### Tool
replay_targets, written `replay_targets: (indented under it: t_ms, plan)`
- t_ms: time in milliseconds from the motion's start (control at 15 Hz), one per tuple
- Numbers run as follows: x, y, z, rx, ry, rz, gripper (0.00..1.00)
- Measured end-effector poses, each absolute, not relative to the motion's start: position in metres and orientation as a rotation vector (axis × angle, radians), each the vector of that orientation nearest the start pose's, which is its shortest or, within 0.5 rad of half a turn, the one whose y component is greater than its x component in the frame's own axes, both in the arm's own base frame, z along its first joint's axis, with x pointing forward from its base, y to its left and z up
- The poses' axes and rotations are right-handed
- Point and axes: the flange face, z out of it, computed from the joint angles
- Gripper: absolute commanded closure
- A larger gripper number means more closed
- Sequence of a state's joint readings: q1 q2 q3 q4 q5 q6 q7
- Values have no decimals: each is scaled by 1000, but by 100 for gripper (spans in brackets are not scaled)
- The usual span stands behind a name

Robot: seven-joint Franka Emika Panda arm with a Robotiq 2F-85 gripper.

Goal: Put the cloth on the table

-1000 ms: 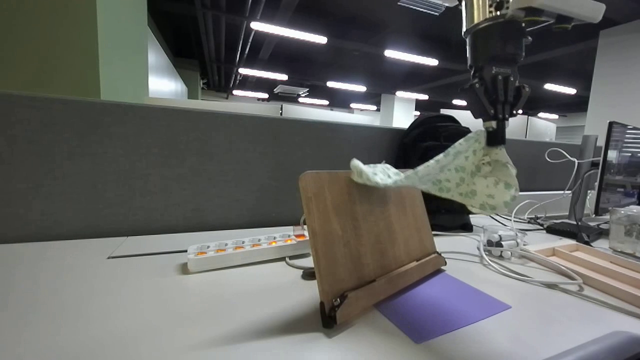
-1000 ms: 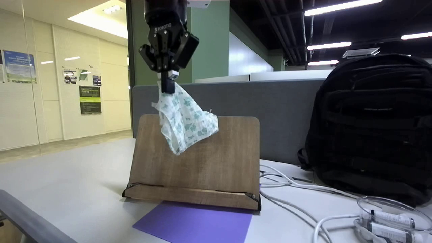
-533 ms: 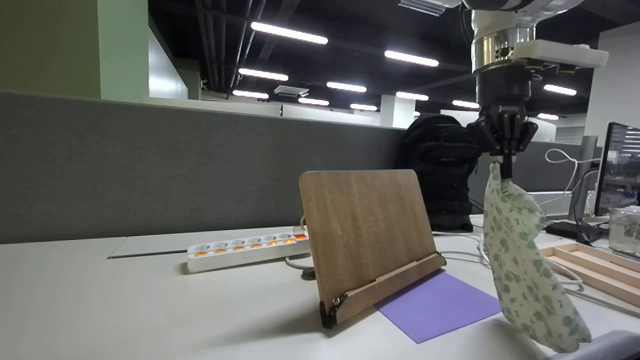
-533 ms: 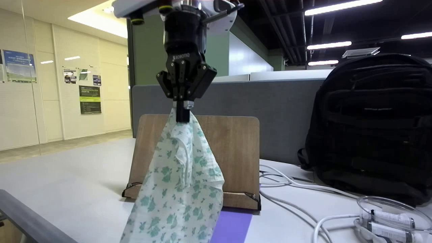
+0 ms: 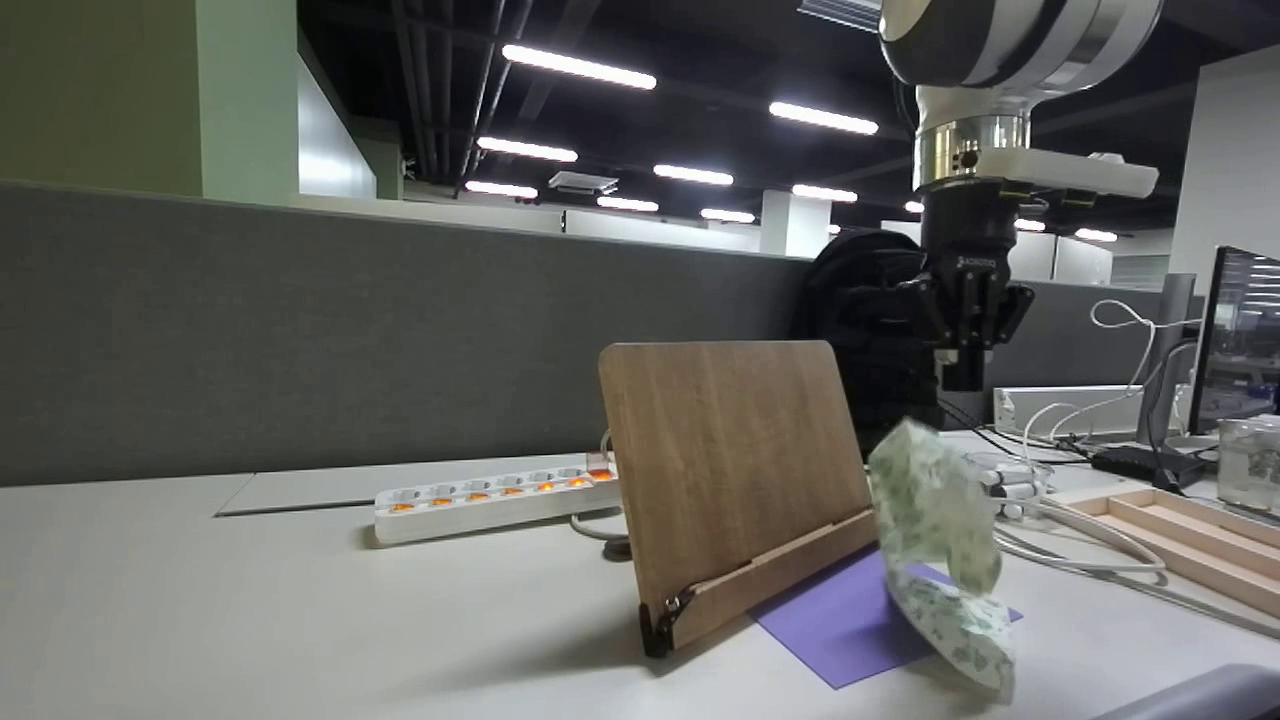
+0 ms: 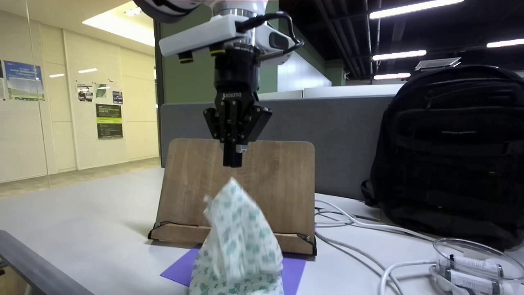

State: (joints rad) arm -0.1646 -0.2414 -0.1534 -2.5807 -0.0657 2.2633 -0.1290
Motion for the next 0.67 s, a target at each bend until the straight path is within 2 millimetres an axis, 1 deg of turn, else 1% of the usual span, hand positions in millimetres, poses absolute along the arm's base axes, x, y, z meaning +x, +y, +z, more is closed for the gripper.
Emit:
replay_targets:
  t_ms: [200, 467, 533, 667]
  plan:
    - [405, -126, 337, -3115, 240, 117, 32]
    - [416, -106, 344, -3133, 187, 92, 6]
    - [418, -99, 345, -3139, 160, 85, 1]
    - [421, -85, 349, -3151, 105, 68, 0]
